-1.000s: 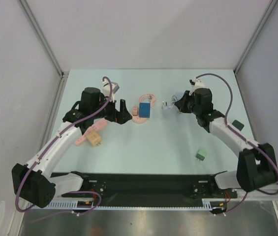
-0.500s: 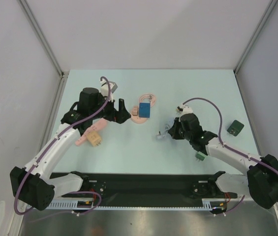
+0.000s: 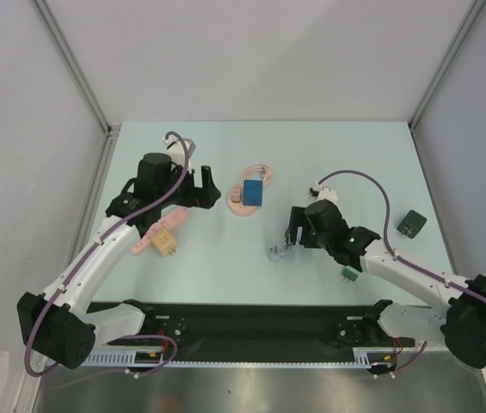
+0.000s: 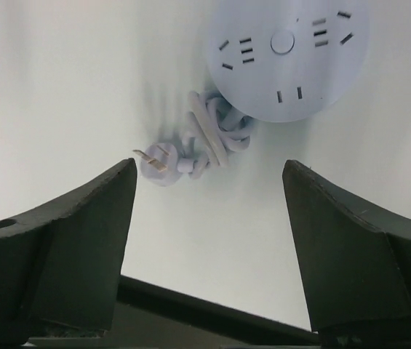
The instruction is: Insert the plug
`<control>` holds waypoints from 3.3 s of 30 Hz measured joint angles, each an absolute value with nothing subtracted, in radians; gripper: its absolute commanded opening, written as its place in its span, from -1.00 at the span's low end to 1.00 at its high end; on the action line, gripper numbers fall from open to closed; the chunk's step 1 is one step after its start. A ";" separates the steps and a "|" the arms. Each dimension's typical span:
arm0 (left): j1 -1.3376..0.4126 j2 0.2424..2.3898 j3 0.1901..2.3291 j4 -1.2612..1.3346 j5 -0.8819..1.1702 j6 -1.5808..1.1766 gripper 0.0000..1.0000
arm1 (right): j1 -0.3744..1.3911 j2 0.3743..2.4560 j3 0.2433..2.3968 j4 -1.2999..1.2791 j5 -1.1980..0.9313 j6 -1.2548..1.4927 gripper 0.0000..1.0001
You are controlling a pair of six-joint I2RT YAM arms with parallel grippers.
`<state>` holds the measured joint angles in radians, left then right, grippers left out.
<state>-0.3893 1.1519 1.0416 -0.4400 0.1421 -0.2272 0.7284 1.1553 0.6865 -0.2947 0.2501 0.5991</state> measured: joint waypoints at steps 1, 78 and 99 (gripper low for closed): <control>-0.389 1.152 1.042 -0.439 0.157 -0.226 0.88 | 0.722 1.142 0.713 -0.324 0.259 0.598 0.69; -0.862 2.502 2.232 -0.527 -0.019 0.132 0.54 | -0.214 1.376 0.947 -0.098 -0.383 0.588 -0.07; -0.862 2.503 2.156 -0.475 0.027 0.138 -1.00 | -0.234 1.353 0.936 -0.091 -0.488 0.559 0.13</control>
<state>-0.8616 2.5034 2.1563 -0.4747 0.0265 0.1379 -0.2337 1.3533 0.9360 -0.0910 -0.4881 0.5591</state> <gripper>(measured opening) 0.482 0.523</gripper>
